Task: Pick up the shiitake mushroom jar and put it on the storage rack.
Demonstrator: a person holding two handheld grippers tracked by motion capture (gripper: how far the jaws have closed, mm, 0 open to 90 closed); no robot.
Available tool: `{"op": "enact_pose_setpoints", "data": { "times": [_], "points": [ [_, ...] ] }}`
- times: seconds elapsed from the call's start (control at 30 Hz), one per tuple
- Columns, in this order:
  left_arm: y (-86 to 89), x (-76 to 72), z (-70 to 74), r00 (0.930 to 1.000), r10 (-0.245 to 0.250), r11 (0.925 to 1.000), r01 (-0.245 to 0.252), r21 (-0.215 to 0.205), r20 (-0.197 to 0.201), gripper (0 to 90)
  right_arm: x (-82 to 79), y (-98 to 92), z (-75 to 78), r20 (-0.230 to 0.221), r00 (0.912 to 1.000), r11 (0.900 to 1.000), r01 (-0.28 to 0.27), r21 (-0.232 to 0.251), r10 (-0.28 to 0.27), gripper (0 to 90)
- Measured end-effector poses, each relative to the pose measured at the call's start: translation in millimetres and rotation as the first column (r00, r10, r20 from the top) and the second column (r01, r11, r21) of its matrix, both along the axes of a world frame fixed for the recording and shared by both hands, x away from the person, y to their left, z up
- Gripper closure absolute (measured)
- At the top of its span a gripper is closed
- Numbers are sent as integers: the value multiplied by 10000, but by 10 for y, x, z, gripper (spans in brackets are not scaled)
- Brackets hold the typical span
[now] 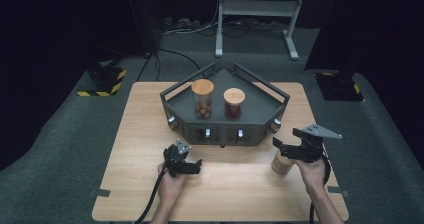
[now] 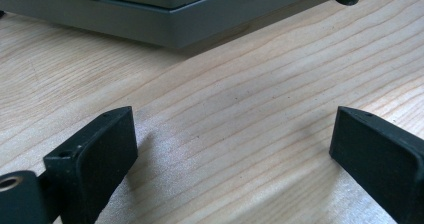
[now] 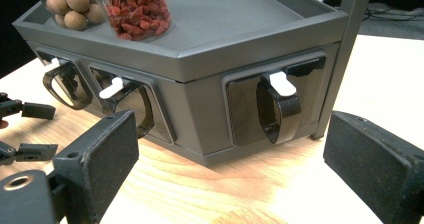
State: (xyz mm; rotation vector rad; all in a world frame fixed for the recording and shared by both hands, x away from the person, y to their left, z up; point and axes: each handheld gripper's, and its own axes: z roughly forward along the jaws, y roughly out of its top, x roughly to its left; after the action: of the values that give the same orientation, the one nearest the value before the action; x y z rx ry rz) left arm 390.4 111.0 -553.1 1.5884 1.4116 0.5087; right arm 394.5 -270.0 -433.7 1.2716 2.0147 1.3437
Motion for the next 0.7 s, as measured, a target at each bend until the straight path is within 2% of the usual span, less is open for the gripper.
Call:
{"op": "enact_pose_setpoints", "data": {
  "times": [0.7],
  "points": [
    [-1,0,0,10000,8,10000,-8,-8,3,49,-63,-84,-150,-41,10000,10000,-50,-28,50,70]
  ]
}}
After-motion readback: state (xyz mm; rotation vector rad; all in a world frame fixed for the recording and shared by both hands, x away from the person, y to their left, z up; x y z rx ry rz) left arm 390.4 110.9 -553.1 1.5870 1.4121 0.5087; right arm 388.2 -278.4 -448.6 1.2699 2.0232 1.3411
